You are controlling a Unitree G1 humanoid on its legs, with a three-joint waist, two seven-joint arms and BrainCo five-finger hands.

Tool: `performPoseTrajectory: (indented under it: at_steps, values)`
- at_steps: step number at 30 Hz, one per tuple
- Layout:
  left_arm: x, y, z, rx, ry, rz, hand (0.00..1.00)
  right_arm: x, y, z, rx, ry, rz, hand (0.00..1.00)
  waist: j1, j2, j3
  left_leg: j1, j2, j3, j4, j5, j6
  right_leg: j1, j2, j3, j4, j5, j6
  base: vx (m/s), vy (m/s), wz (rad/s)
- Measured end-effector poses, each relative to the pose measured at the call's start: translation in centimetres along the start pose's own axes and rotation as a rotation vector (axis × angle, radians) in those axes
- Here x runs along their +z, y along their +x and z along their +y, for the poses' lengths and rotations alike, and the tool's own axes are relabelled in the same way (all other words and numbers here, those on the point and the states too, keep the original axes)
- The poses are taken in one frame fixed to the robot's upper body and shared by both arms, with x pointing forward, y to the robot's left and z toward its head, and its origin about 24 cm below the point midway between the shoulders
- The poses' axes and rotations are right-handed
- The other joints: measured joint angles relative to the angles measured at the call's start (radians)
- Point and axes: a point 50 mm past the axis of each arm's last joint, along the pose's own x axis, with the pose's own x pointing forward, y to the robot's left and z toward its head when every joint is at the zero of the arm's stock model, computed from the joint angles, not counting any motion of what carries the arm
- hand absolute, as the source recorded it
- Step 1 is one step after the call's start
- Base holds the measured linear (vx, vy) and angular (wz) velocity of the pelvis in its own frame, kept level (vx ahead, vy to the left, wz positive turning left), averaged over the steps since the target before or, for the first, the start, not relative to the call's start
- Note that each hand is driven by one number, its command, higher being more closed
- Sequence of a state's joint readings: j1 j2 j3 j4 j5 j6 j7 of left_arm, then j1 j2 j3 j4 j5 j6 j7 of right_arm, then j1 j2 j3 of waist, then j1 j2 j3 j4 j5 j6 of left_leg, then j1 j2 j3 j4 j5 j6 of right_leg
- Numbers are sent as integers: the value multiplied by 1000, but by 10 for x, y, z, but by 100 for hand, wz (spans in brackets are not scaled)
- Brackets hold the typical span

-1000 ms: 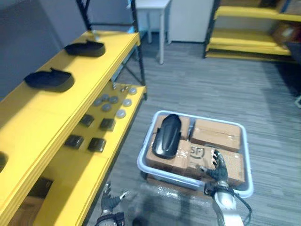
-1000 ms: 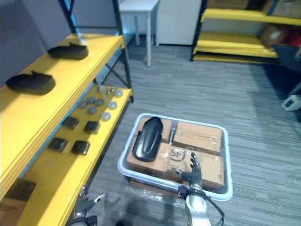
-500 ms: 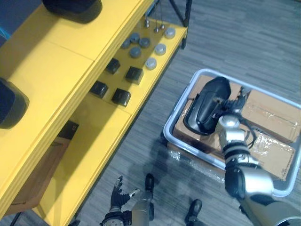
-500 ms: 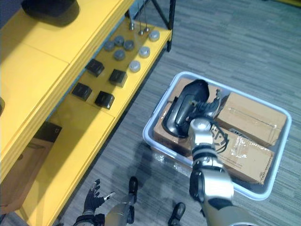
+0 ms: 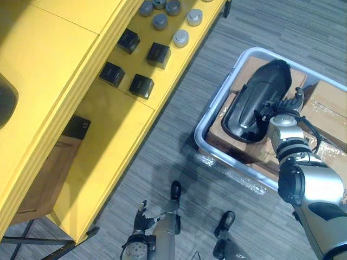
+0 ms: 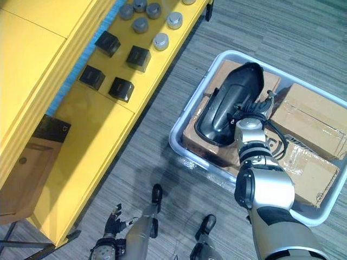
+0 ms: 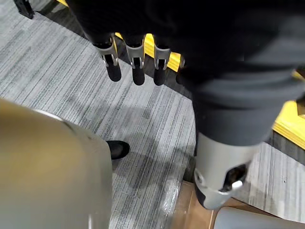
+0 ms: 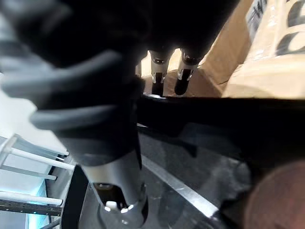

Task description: Walk over and take plastic housings, then place them on the shelf

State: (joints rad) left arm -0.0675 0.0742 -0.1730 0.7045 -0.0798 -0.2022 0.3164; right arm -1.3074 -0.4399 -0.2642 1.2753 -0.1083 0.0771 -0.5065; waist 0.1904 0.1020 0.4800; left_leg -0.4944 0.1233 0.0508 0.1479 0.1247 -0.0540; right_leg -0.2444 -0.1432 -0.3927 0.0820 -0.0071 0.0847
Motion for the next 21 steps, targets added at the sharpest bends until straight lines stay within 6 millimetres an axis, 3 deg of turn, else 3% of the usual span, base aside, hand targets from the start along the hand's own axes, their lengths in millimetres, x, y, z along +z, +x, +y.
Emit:
performPoseTrajectory:
  at_steps: [8, 12, 21]
  values:
    - [-1, 2, 1, 17, -45, 29, 0, -9, 1, 0, 41, -164, 22, 100, -8, -1, 0, 3, 6, -1, -4, 0, -1, -5, 7, 22, 0, -1, -2, 4, 12, -4]
    - [2, 1, -3, -4, -48, 20, 0, -19, 3, -4, 101, -334, 36, 100, -7, -2, 1, 4, 3, -10, -10, 2, -2, -1, 8, 17, 0, -1, -2, 24, 15, 6]
    - [26, -4, -16, -85, -103, -79, 0, -16, 7, -11, 117, -654, -71, 100, -13, -7, 4, 14, 0, -27, -18, 8, -3, 16, 6, -2, 0, -1, -1, 34, 10, 7]
